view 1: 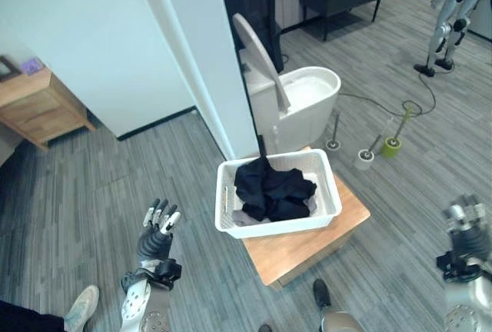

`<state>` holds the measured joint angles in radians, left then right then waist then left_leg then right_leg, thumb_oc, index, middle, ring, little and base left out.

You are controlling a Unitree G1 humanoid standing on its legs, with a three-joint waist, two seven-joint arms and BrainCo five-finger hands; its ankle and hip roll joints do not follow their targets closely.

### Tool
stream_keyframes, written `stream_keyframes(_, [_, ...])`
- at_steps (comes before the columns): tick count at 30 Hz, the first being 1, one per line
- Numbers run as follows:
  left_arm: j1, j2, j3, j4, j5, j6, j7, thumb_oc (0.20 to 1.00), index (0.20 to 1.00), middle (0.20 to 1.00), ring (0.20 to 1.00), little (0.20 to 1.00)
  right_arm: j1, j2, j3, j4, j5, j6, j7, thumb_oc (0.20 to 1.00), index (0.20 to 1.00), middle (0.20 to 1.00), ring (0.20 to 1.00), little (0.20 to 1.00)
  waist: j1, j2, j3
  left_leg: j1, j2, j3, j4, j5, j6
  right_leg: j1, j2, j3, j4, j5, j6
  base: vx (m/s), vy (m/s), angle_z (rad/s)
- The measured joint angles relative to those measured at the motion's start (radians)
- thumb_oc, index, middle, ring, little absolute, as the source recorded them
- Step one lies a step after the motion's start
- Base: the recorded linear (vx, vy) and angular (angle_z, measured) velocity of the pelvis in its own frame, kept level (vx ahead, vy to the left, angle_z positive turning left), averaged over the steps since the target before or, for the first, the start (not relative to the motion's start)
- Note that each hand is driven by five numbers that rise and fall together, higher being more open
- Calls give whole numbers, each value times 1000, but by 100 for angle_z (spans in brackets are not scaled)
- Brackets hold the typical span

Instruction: Pick up bed clothes into laundry basket.

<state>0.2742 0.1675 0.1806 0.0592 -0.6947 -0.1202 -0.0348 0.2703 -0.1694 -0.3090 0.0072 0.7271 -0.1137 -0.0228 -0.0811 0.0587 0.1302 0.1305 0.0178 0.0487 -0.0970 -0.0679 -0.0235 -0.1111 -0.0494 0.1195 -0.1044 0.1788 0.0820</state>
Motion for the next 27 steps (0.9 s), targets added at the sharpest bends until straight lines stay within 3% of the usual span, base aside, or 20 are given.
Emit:
stream_keyframes(2, [18, -9, -16, -3, 0, 7, 1, 1000, 1000, 1000, 1000, 1000, 15, -2, 47, 1, 3, 22, 2, 1000, 1000, 1000, 1000, 1000, 1, 0, -2, 6, 1, 2, 0, 0, 0, 6, 2, 1, 0, 0, 0, 0, 0, 0])
stream_keyframes(8, [96, -34, -68, 0, -8, 36, 3, 1000, 1000, 1000, 1000, 1000, -35, -8, 43, 0, 21, 18, -13, 1000, 1000, 1000, 1000, 1000, 6, -24, -9, 10, -1, 2, 0, -2, 8, 12, -6, -4, -2, -1, 1, -1, -3, 1])
stream_keyframes(27, [76, -45, -110, -2, -6, 36, 20, 1000, 1000, 1000, 1000, 1000, -30, -9, 91, 0, 32, 15, -57, 1000, 1000, 1000, 1000, 1000, 4, -20, -12, 23, -3, 1, 0, -2, 8, 26, -6, -6, -1, -1, 0, 0, 0, 0])
